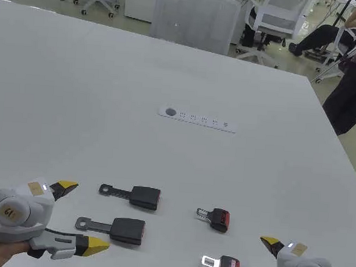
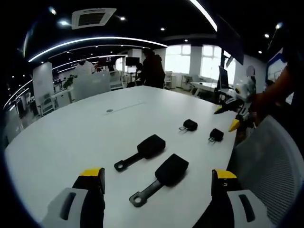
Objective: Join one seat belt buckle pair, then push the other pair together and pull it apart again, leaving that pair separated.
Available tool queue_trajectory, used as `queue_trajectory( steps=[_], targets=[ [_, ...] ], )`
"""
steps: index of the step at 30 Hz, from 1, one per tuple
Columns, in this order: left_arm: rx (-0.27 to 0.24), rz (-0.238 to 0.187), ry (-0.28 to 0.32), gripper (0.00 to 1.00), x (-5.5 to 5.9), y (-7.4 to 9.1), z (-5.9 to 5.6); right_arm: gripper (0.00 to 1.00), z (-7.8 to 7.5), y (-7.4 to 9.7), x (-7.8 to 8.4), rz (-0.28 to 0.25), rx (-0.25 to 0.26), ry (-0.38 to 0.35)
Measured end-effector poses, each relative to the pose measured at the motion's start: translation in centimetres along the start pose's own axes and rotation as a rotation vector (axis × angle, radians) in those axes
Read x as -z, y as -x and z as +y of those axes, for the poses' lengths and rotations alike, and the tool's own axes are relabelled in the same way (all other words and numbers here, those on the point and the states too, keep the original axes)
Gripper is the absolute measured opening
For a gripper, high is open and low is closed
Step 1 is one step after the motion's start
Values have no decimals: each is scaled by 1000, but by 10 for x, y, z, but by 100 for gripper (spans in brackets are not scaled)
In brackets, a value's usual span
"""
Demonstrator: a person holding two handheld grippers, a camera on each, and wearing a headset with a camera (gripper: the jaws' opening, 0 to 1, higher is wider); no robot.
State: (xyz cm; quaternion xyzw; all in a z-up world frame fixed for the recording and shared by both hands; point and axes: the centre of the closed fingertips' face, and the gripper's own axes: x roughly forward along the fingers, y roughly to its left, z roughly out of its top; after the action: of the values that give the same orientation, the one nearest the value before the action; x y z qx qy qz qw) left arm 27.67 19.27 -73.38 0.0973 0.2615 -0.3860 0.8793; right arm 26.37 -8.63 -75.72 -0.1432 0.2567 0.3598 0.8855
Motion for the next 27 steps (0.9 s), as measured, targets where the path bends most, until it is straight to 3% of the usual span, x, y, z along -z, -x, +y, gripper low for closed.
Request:
queue_trajectory(
  steps=[11, 27],
  targets=[
    [10, 3, -11, 98, -7, -9, -5, 100, -1, 0, 9, 11, -41, 7],
    [16, 15, -21, 98, -4, -12, -5, 100, -3, 0, 16, 20, -68, 12]
  ],
)
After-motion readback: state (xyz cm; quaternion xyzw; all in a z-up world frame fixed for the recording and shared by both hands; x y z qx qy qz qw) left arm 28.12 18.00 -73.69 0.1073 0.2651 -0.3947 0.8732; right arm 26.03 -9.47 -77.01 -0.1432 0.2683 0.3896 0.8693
